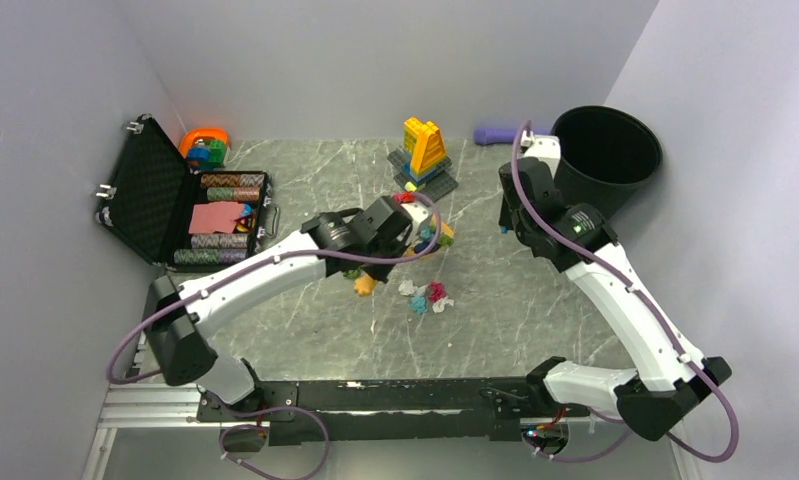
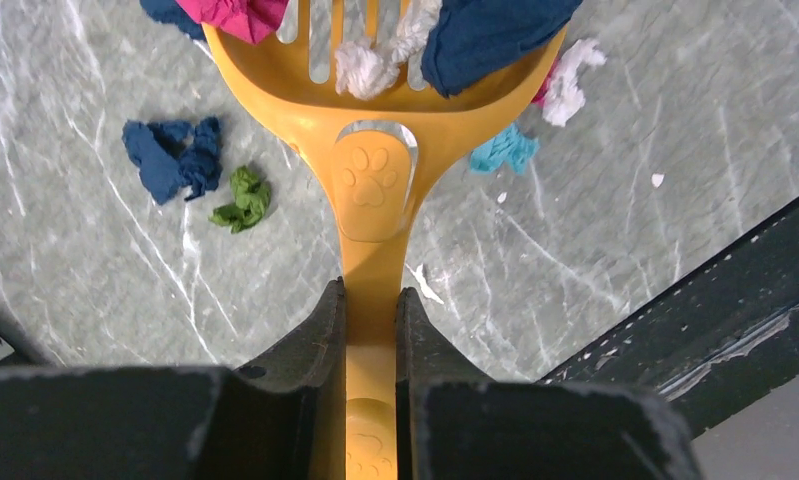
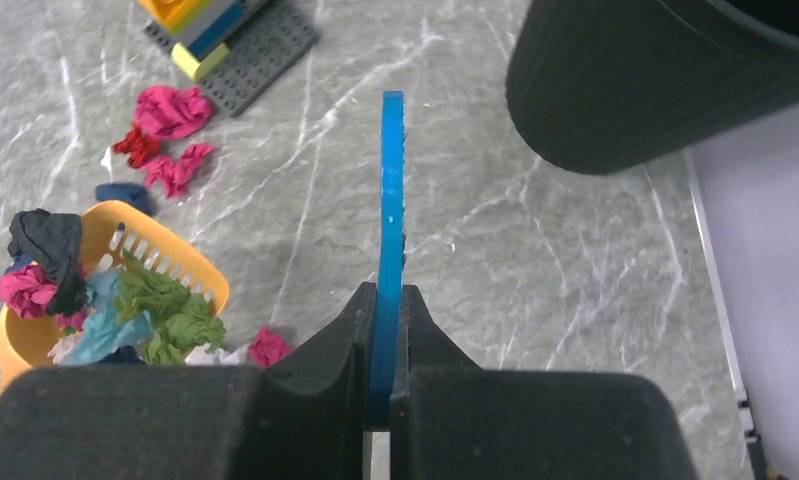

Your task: Sweep away the paper scraps from the table

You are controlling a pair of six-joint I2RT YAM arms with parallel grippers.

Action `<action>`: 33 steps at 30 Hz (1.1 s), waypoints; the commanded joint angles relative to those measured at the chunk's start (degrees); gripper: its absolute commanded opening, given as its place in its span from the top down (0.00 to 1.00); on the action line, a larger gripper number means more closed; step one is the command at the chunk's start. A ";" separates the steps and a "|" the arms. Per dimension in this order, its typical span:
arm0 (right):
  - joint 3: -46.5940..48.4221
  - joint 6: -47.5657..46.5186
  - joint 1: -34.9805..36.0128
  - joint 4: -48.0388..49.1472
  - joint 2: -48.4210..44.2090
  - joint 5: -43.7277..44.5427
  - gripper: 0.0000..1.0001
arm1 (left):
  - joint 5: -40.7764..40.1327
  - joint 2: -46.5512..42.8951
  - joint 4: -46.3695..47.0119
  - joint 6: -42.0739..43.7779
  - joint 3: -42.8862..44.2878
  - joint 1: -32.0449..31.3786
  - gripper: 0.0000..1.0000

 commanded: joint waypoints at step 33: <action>12.37 -13.33 -10.24 20.58 0.85 26.25 1.00 | 3.49 24.20 -8.83 2.96 34.02 -0.32 1.00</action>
